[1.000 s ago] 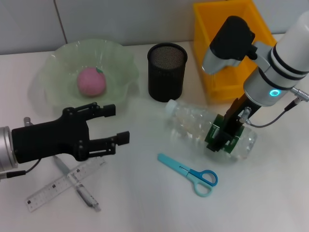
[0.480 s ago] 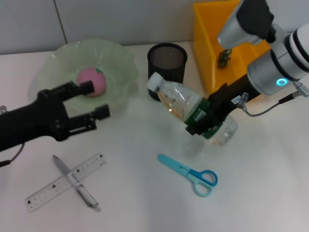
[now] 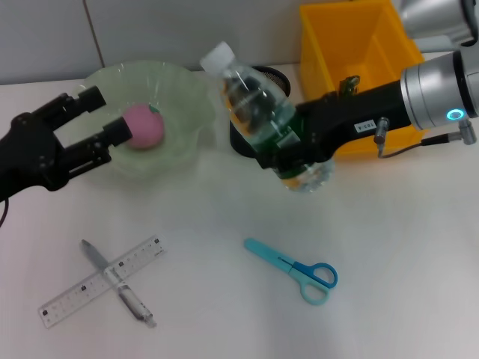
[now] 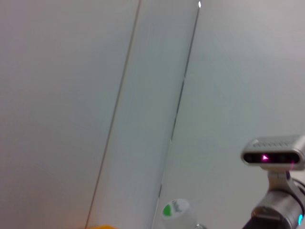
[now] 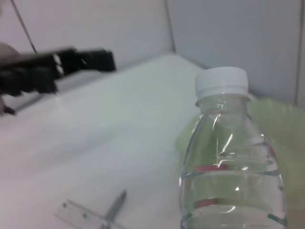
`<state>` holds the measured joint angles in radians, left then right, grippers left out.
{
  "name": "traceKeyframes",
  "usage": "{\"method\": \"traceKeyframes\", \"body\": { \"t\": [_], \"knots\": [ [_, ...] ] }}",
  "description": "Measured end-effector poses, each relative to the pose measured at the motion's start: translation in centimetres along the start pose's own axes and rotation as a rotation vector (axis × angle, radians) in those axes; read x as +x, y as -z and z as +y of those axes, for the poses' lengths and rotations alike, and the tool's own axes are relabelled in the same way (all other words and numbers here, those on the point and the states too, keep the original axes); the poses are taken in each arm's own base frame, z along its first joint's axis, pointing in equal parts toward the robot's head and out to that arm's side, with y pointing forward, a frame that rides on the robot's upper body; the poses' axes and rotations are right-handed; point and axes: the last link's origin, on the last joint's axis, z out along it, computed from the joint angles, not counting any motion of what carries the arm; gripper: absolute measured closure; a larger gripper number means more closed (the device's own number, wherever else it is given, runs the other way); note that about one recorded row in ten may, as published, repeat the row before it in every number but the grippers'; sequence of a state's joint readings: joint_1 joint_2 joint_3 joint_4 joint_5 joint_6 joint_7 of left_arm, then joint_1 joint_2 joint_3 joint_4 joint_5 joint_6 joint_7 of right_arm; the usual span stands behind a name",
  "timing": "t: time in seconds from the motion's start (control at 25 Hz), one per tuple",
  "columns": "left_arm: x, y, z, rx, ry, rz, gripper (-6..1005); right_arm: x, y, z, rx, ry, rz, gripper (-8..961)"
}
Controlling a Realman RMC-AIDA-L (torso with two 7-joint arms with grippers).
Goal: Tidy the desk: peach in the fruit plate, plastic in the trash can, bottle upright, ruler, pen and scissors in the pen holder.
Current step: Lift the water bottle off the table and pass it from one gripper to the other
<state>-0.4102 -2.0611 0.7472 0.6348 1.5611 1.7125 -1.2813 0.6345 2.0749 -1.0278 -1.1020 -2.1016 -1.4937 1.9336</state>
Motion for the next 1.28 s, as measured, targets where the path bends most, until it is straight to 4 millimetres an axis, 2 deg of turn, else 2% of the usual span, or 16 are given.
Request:
{"method": "traceKeyframes", "body": {
  "t": [0.24,0.72,1.28],
  "knots": [
    [0.4,0.4,0.0,0.019,0.043,0.079,212,-0.7,-0.3,0.5,-0.049,0.068,-0.108,180],
    [2.3,-1.7,0.3,-0.080,0.128,0.171,232,-2.3,-0.5,1.4,-0.107,0.179,-0.331,180],
    [3.3,-3.5,-0.1,-0.117,0.132,0.196,256,-3.2,-0.4,2.2,-0.165,0.230,-0.360,179]
  ]
}}
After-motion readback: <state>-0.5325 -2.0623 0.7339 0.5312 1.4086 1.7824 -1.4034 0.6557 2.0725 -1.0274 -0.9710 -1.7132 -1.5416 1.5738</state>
